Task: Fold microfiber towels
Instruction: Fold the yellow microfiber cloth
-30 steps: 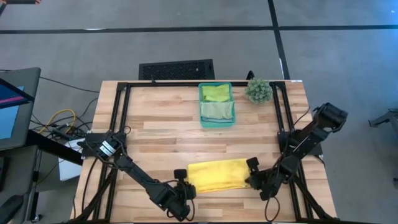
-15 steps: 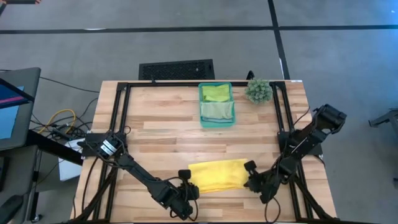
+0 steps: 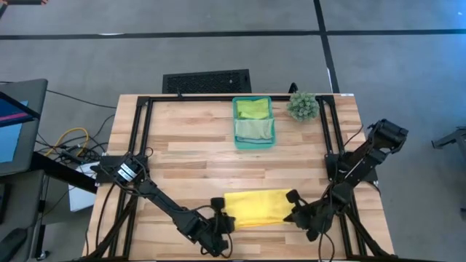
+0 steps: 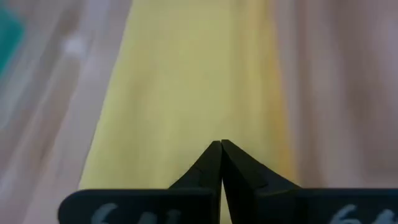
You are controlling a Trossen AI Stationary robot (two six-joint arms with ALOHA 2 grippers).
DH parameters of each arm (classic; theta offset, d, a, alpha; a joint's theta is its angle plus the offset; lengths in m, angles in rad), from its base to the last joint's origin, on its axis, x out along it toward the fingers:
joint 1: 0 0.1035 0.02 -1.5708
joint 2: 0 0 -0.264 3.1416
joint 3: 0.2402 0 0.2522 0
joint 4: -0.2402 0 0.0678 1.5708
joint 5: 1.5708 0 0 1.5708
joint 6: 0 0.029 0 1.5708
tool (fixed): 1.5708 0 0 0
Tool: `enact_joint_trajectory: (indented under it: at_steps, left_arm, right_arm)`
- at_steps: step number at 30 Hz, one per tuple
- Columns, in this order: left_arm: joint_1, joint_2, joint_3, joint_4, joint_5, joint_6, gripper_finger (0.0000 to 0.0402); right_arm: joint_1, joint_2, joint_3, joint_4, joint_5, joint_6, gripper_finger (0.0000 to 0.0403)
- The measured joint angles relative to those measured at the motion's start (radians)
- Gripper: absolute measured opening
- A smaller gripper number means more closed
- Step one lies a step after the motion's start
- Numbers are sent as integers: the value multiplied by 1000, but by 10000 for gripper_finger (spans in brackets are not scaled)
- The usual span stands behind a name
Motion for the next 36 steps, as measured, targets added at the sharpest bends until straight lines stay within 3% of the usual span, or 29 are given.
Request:
enact_joint_trajectory:
  at_steps: [3,7,9,12,18,24,29,36]
  left_arm:
    - [32,-2,2,158,42,144,0]
    - [87,59,3,330,175,268,0]
    - [109,94,2,379,279,300,0]
    - [125,113,5,390,350,273,0]
    - [112,91,4,324,336,238,0]
    - [78,46,2,342,210,261,0]
    - [93,61,2,332,277,242,0]
    - [91,65,5,185,270,119,0]
  right_arm:
    - [-38,13,1,84,1,-26,14]
    - [-88,65,0,120,-35,-29,20]
    - [-100,98,1,139,-101,-46,21]
    - [-96,152,1,175,-166,-98,18]
    - [-92,175,4,185,-175,-103,17]
    - [-83,67,1,196,-178,-115,19]
    - [-99,78,1,183,-189,-107,17]
    - [-97,142,3,127,-238,-64,21]
